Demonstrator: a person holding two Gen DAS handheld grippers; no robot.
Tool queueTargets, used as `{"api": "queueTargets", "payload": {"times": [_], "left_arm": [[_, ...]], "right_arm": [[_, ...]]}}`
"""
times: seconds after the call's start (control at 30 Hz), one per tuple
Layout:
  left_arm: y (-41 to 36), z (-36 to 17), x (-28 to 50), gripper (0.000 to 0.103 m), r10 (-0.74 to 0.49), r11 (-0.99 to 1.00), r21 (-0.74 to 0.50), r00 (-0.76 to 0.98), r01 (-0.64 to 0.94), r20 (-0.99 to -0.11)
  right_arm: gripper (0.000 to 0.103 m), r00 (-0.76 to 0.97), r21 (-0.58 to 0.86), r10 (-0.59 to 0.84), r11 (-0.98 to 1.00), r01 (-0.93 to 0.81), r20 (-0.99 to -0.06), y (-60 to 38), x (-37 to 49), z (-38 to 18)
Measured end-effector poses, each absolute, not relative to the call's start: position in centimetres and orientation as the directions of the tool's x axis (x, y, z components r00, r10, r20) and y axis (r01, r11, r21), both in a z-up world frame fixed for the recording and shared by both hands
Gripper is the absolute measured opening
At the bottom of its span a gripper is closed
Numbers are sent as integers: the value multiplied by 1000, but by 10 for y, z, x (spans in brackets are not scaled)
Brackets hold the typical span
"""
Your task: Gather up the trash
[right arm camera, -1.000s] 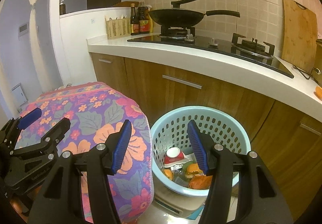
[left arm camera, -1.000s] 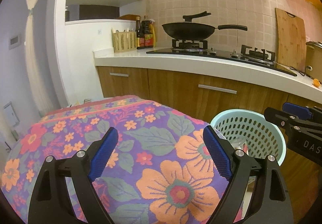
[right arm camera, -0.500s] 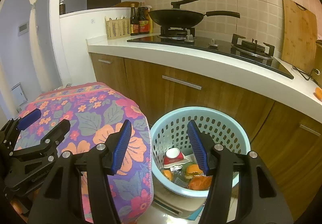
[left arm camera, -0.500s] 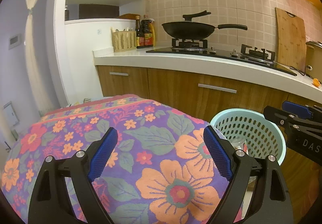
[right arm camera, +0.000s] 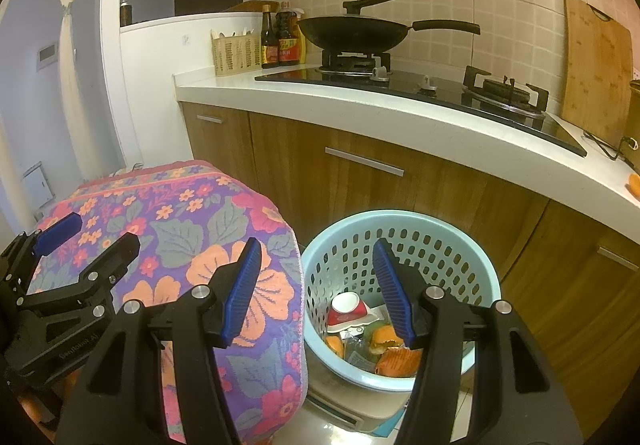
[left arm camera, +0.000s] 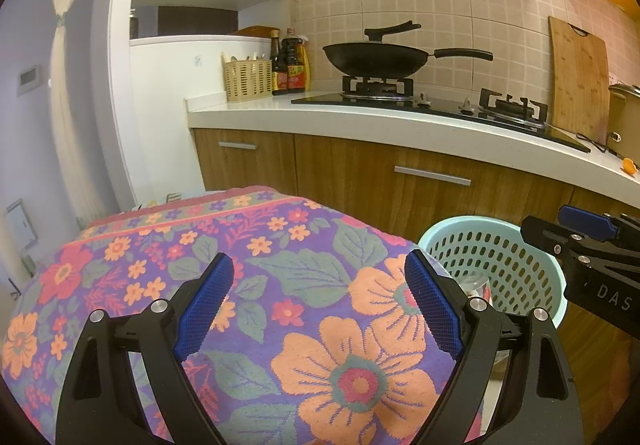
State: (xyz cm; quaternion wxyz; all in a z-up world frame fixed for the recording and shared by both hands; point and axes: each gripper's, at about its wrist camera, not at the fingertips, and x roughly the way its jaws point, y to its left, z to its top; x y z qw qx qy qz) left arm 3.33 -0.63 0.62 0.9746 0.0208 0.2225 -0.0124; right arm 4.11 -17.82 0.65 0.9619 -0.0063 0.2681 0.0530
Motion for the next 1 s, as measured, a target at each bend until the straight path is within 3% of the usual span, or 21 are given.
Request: {"api": "queueTargets", "payload": {"times": [1.0], "left_arm": [[-7,7,33,85,-15,999,34,902,33,-431]], "right_arm": [[54,864,23,94,995,-94,-494,-184,38,9]]}}
